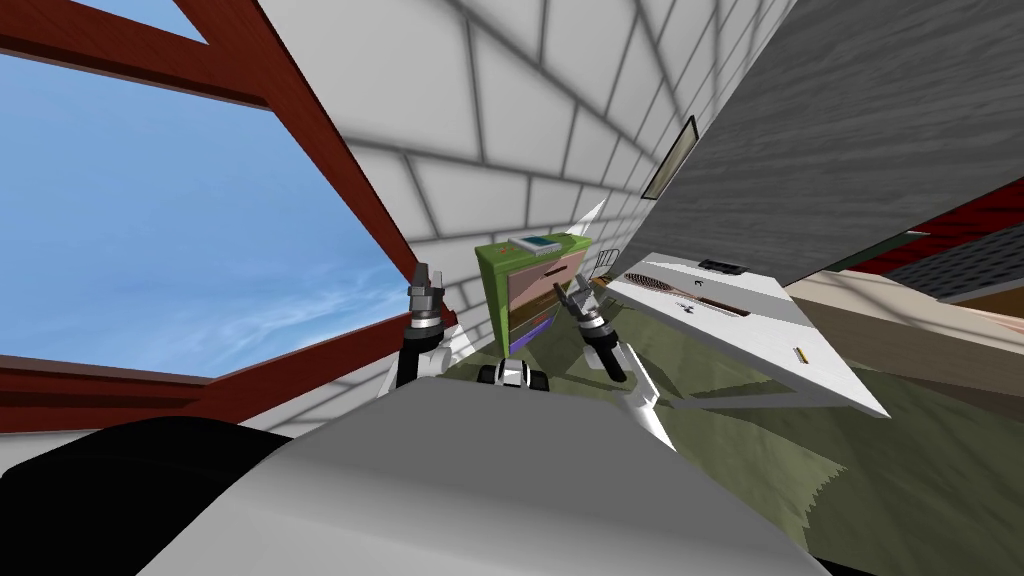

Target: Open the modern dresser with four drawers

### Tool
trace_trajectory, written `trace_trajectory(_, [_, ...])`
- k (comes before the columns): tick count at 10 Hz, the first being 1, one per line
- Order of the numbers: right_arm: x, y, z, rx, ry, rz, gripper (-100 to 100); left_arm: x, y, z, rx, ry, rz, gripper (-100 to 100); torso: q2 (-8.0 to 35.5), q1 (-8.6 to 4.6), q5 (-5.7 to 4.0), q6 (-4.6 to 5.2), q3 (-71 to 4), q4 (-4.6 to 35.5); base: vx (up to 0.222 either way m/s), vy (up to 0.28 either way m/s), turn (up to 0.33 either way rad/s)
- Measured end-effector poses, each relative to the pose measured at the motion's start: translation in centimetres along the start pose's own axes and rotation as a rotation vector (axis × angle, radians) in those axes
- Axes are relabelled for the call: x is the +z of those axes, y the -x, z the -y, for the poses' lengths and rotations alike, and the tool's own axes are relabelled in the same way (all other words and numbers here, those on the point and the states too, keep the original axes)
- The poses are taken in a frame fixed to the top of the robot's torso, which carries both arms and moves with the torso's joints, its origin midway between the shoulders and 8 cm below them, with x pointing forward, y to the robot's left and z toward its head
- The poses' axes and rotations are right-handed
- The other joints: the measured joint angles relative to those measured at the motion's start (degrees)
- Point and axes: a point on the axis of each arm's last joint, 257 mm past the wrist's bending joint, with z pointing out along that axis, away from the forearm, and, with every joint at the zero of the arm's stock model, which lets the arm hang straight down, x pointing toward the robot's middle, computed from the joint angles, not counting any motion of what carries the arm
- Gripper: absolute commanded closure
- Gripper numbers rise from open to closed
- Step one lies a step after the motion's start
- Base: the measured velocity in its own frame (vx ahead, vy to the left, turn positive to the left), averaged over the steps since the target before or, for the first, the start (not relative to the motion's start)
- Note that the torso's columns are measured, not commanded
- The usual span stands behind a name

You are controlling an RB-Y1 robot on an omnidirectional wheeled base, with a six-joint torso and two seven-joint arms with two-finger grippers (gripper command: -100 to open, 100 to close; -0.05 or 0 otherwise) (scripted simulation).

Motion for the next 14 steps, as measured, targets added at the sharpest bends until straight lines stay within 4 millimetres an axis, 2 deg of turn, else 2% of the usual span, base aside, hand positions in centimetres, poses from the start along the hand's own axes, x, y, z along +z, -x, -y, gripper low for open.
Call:
trace_trajectory(8, [0.4, -4.4, 0.5, -0.316, 0.081, -0.117, -100, 0.0, 0.0, 0.0, 0.000, 0.000, 0.000, 0, 0.0, -0.02, 0.00, 0.00, 0.0, 0.0, 0.030, 0.014, -0.013])
trace_trajectory(14, [0.1, -8.1, 1.7, -0.582, 0.166, -0.214, -100, 0.0, 0.0, 0.0, 0.000, 0.000, 0.000, 0, 0.0, -0.01, 0.00, 0.00, 0.0, 0.0, 0.033, 0.014, -0.015])
